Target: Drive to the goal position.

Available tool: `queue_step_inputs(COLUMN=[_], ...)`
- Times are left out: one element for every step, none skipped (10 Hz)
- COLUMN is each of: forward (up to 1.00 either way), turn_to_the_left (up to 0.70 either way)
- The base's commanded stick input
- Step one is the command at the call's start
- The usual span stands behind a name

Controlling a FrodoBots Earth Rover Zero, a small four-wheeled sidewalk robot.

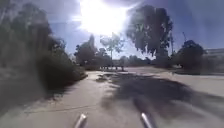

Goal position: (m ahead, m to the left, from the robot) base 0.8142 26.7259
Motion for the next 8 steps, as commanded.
queue_step_inputs(forward=[0.98,1.00,1.00,1.00,1.00,1.00,1.00,1.00], turn_to_the_left=[0.00,0.00,0.00,0.00,0.00,0.00,0.00,0.14])
